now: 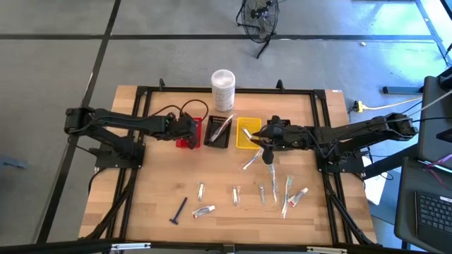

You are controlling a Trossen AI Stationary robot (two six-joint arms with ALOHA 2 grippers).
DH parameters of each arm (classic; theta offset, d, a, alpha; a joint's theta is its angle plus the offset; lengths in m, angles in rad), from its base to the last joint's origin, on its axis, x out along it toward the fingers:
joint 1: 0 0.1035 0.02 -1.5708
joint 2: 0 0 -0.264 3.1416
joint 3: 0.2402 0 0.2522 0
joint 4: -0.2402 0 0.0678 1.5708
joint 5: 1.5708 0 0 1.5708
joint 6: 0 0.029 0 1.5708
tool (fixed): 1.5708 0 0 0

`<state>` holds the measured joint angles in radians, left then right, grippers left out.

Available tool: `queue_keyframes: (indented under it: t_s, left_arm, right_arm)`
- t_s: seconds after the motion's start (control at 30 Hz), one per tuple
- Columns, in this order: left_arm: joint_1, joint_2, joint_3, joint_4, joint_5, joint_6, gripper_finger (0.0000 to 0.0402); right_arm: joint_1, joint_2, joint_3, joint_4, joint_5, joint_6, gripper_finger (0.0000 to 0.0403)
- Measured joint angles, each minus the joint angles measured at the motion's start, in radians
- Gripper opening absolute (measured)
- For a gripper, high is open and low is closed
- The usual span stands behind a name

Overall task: Pick & Place Travel size toiletries
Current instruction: Put the toothpaste into the red basket, then put the top blue toothbrush into the left black basket

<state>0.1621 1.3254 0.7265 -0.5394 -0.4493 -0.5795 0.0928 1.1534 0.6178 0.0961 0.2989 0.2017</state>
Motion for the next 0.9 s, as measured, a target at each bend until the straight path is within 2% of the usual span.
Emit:
queue_keyframes:
  t_s: [0.17, 0.4, 0.6, 0.77, 0.9]
  left_arm:
    - [0.029, 0.068, 0.000, 0.008, 0.002, -0.002, 0.0070]
    - [0.030, 0.109, 0.000, 0.020, 0.029, 0.021, 0.0099]
    - [0.030, 0.100, 0.012, 0.006, 0.032, 0.023, 0.0124]
    - [0.008, 0.070, 0.097, -0.034, 0.046, 0.055, 0.0127]
    - [-0.040, 0.056, 0.158, -0.034, 0.070, 0.156, 0.0122]
  right_arm:
    - [0.001, 0.066, 0.000, 0.009, -0.019, -0.004, 0.0129]
    - [0.000, 0.135, 0.000, 0.043, -0.026, -0.030, 0.0193]
    - [0.000, 0.144, 0.000, 0.075, -0.026, -0.053, 0.0236]
    - [0.000, 0.144, 0.000, 0.090, -0.026, -0.052, 0.0246]
    - [0.000, 0.144, 0.000, 0.091, -0.027, -0.033, 0.0247]
